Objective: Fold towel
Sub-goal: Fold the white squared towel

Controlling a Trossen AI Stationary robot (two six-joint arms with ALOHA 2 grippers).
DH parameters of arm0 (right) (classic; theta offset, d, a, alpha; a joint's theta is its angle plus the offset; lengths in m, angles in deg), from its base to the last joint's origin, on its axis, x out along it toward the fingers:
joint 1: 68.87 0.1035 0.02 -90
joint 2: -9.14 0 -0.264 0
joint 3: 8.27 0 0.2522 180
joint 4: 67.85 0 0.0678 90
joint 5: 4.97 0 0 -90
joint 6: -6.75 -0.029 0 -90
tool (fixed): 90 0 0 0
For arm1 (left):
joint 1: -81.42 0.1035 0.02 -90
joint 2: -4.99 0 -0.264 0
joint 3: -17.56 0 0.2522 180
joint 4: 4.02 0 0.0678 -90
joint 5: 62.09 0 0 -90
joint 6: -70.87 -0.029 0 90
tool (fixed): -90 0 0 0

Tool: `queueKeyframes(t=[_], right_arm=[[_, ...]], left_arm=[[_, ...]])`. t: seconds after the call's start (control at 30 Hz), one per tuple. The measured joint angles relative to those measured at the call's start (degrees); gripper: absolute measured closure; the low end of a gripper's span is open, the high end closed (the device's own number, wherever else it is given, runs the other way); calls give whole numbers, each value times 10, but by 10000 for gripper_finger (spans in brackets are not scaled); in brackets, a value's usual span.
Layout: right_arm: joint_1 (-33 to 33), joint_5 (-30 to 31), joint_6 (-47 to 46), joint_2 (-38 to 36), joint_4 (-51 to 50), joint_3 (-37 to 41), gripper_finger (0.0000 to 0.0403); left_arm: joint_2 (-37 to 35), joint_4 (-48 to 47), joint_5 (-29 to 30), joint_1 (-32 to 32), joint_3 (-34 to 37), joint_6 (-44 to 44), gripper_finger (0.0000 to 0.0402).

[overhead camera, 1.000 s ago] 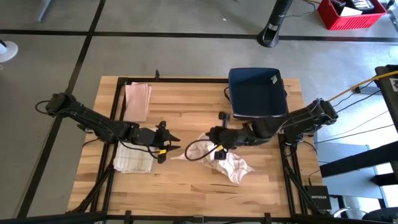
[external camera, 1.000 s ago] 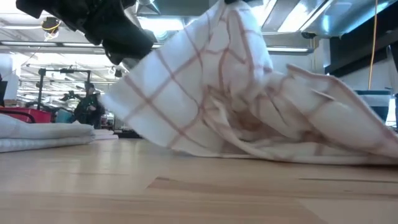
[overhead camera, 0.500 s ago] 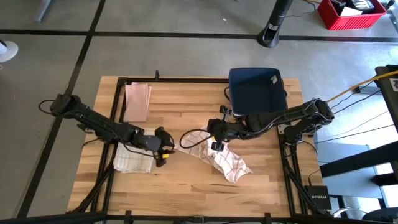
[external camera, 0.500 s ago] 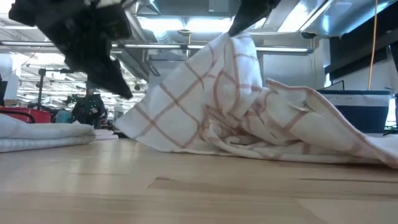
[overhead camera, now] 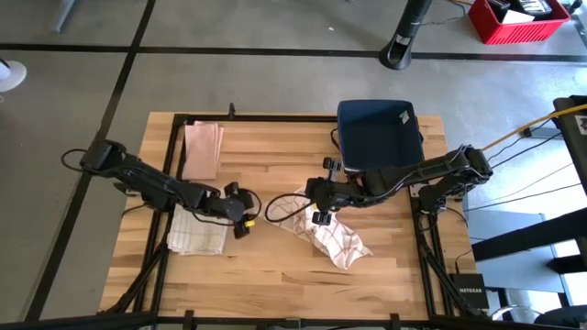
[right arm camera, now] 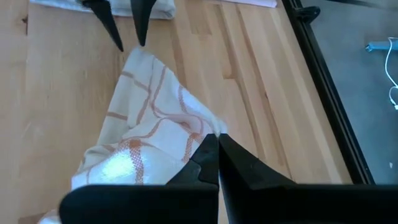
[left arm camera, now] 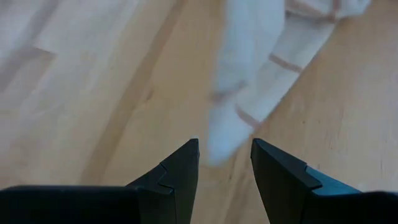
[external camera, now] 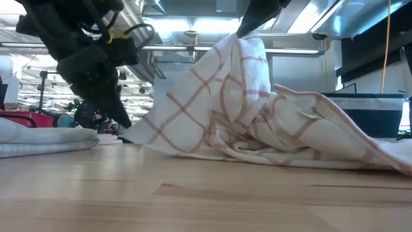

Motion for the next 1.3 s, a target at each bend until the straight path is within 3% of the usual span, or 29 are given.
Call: queueKeyframes(t=[0.2, 0.4, 0.63, 0.73, 0.87, 0.93, 1.0, 1.2, 1.3], right_arm=[[0, 0, 1, 0, 1, 0, 398], [0, 0, 1, 0, 2, 0, 398], [0, 0, 1, 0, 2, 0, 398], [0, 0, 1, 0, 3, 0, 398], [0, 0, -32, 0, 3, 0, 390], [0, -1, -54, 0, 2, 0, 380], [0, -20, -83, 0, -21, -1, 360], [11, -173, -202, -1, -183, -13, 274], [39, -193, -249, -1, -200, 10, 240]], left_arm=[[-27, -3, 26, 3, 1, -12, 261], [9, 99, -45, 7, 18, -57, 261], [49, 105, -30, 20, 20, -57, 262], [54, 119, -34, 22, 20, -68, 286], [54, 135, -34, 22, 20, -89, 365], [54, 135, -35, 22, 20, -91, 391], [53, 129, -34, 22, 20, -88, 390], [53, 81, -34, 15, 20, -74, 398], [53, 78, -34, 14, 20, -72, 394]])
